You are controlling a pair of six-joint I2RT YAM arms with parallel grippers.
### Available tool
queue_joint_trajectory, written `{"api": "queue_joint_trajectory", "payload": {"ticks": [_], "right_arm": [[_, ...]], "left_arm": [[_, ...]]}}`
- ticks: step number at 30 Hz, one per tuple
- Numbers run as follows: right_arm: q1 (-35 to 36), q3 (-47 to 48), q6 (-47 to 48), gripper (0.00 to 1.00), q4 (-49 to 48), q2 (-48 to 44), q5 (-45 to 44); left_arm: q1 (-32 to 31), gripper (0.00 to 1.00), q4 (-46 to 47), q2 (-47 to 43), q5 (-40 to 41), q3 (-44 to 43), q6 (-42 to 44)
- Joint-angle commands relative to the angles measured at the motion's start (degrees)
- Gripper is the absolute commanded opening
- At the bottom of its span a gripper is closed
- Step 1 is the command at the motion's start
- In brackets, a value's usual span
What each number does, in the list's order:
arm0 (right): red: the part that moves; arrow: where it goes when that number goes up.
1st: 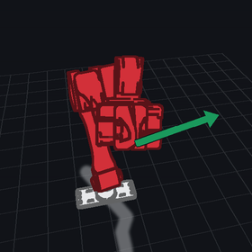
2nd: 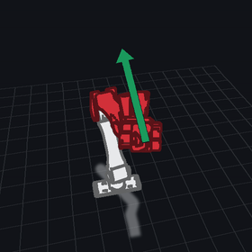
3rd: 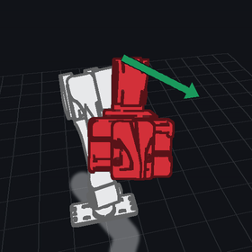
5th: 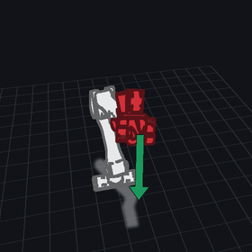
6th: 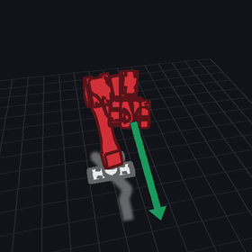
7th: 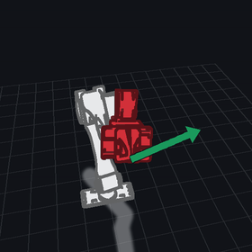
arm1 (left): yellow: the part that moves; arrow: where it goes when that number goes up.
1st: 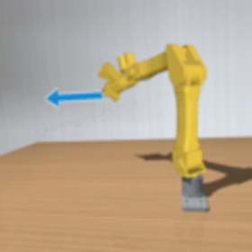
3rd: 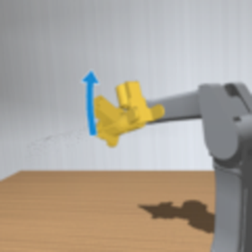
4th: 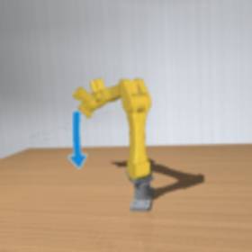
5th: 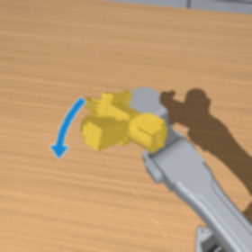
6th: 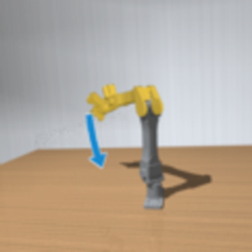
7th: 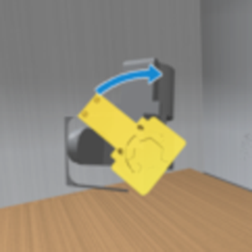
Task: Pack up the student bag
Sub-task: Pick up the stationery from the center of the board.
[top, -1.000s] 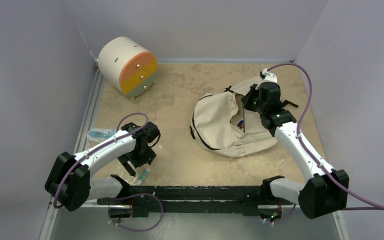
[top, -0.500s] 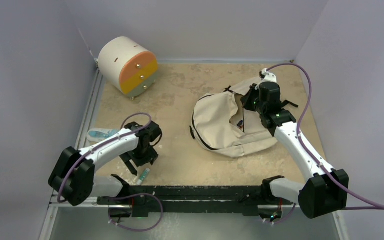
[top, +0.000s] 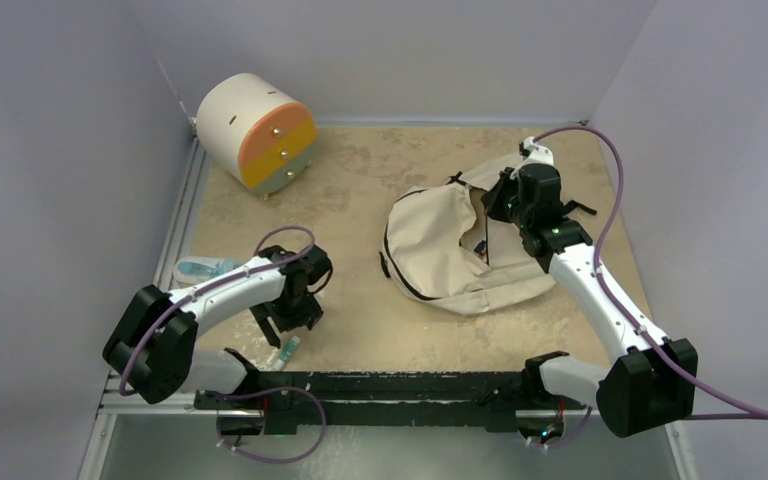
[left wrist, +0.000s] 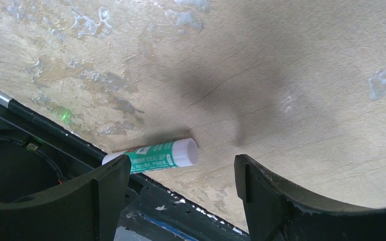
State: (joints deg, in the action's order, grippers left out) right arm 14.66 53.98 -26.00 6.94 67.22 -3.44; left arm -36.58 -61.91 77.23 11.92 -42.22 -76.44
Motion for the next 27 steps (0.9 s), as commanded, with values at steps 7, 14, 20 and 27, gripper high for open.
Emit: {"api": "queue_joint_trajectory", "payload": {"ticks": [7, 14, 20, 27], "right_arm": [[0.2, 1.4, -1.1, 0.0, -4.0, -1.2, 1.8], [0.2, 1.3, -1.2, 0.0, -3.9, -1.2, 1.8], [0.2, 1.3, -1.2, 0.0, -4.0, -1.1, 2.1], [0.2, 1.1, -1.2, 0.0, -4.0, -1.2, 2.1]], "left_arm": [[-2.2, 0.74, 3.6, 1.4, -0.4, 1.3, 2.1], [-2.7, 0.68, 4.5, 1.5, -0.8, 2.0, 2.5], [-3.0, 0.65, 5.3, 1.6, -1.5, 2.6, 2.2], [-3.0, 0.65, 3.3, 1.3, -0.7, 0.1, 1.4]]}}
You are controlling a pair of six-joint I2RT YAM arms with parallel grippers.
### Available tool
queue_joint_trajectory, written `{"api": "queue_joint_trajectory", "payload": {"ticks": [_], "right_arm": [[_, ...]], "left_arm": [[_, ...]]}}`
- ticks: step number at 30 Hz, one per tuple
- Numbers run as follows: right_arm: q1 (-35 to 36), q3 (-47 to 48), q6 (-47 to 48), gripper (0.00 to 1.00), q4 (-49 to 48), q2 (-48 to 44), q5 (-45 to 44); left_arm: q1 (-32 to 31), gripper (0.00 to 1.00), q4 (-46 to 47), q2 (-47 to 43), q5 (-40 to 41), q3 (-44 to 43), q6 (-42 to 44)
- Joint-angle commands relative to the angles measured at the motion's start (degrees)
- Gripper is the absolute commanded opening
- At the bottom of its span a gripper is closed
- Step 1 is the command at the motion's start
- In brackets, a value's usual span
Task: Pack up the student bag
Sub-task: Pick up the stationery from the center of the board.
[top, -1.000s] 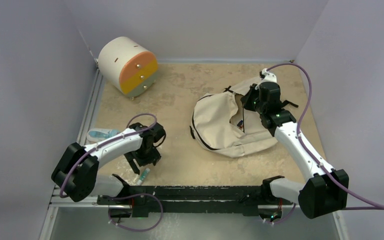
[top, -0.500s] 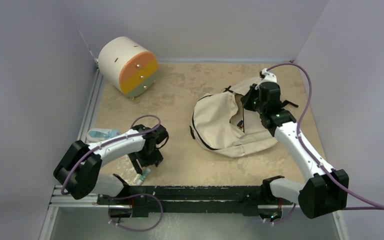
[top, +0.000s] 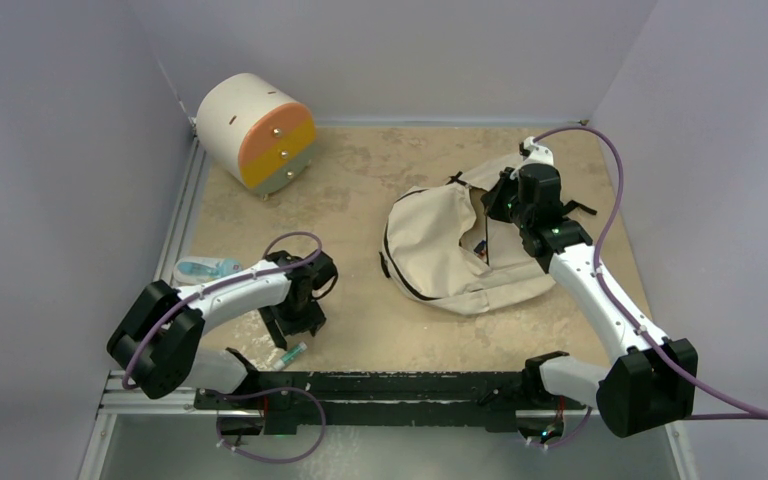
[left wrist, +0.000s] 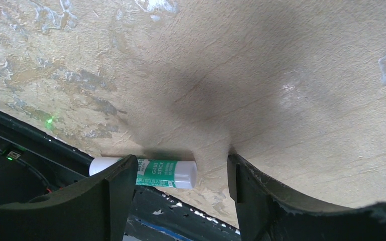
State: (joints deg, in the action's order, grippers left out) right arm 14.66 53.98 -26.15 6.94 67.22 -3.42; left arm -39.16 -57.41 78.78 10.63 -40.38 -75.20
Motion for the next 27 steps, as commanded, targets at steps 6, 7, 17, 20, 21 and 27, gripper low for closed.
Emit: {"api": "queue_joint_trajectory", "payload": {"ticks": [6, 7, 17, 20, 21, 27], "right_arm": [[0.2, 0.9, -1.0, 0.0, -4.0, -1.1, 2.0], [0.2, 0.9, -1.0, 0.0, -4.1, -1.2, 2.1], [0.1, 0.6, -1.3, 0.0, -5.0, -0.7, 2.5], [0.2, 0.8, -1.4, 0.0, -5.1, -0.4, 3.2], [0.2, 0.9, -1.4, 0.0, -5.1, -0.4, 3.3], [0.2, 1.2, -1.0, 0.0, -4.7, -0.3, 3.0]], "left_arm": [[-0.5, 0.72, -8.0, -1.0, 1.0, -6.9, -3.8], [-0.5, 0.73, -8.8, -1.6, 1.0, -7.1, -4.7], [-0.3, 0.73, -12.2, -6.7, -1.8, -6.0, -10.0], [-0.4, 0.74, -12.8, -7.1, -5.6, -4.6, -14.4], [-0.4, 0.74, -12.6, -7.5, -7.1, -4.2, -16.0], [-0.3, 0.74, -11.7, -14.7, -9.3, -0.7, -28.2]]}}
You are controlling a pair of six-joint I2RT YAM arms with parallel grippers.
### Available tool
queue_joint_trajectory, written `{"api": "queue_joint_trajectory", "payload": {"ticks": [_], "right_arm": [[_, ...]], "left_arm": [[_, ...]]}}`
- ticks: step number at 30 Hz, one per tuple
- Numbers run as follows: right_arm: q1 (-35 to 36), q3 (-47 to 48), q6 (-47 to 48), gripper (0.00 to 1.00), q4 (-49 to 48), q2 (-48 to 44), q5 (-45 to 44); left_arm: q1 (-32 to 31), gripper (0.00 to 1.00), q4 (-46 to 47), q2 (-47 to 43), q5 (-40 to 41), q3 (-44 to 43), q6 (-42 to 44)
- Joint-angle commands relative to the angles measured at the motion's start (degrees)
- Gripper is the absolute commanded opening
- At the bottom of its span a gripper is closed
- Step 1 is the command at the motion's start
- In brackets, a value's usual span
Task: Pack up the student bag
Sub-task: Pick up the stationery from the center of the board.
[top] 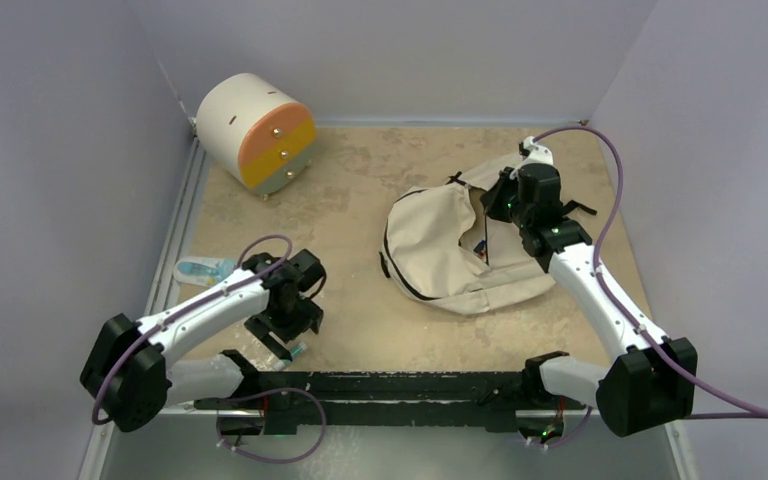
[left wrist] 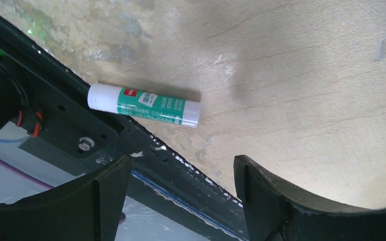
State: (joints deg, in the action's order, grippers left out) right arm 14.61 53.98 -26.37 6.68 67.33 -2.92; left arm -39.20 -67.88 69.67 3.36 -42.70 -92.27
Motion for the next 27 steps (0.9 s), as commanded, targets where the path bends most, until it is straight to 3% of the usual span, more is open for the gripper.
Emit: {"api": "queue_joint_trajectory", "payload": {"ticks": [1, 10, 19, 27], "right_arm": [[0.2, 1.3, -0.7, 0.0, -4.5, -0.4, 2.5], [0.2, 1.7, -0.2, 0.0, -4.3, 0.3, 2.8], [0.2, 1.8, 0.0, 0.0, -4.1, 0.7, 2.8], [0.2, 2.4, 0.3, 0.0, -4.0, 1.2, 2.8]], "left_arm": [[-0.3, 0.74, -1.4, -7.6, -1.3, 2.1, -13.6], [-0.3, 0.7, -2.5, -10.7, 1.7, 7.4, -29.0], [-0.3, 0.68, -0.8, -9.1, 5.9, 10.1, -35.5], [-0.3, 0.64, 2.0, -6.1, 4.9, 11.5, -36.9]]}}
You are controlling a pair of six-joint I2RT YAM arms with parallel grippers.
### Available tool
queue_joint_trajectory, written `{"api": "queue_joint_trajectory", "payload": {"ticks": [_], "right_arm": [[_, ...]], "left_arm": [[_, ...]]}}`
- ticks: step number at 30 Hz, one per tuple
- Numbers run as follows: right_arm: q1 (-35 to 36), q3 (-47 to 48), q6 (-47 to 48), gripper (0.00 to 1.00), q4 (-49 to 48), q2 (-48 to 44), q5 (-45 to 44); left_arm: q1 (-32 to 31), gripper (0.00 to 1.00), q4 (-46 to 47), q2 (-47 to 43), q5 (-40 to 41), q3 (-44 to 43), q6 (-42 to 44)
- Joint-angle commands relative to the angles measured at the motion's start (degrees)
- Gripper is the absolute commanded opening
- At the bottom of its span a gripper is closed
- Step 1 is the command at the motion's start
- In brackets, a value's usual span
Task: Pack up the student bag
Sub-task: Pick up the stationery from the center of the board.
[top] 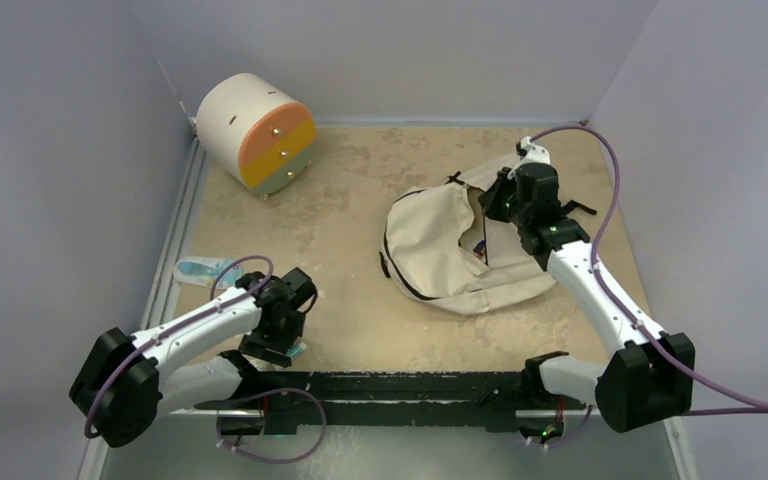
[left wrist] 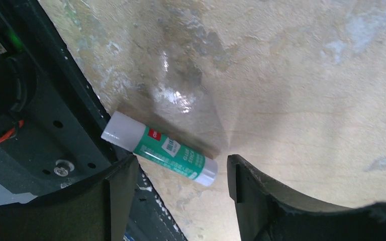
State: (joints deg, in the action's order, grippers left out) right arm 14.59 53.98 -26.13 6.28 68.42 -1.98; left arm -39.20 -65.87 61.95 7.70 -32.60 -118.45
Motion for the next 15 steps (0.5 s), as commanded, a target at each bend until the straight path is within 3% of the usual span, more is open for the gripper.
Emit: {"api": "queue_joint_trajectory", "payload": {"ticks": [1, 9, 15], "right_arm": [[0.3, 2.3, 0.1, 0.0, -3.6, 0.1, 1.9], [0.2, 1.8, 0.4, 0.0, -3.1, -0.3, 1.9], [0.2, 1.7, 0.4, 0.0, -2.7, -0.5, 1.9]], "left_arm": [[-0.3, 0.63, 0.7, 2.0, 0.1, 1.9, -10.7], [-0.3, 0.49, 3.9, 3.5, -0.8, 3.7, -9.8], [-0.3, 0.23, 6.7, 5.0, -0.3, 4.0, -6.9]]}}
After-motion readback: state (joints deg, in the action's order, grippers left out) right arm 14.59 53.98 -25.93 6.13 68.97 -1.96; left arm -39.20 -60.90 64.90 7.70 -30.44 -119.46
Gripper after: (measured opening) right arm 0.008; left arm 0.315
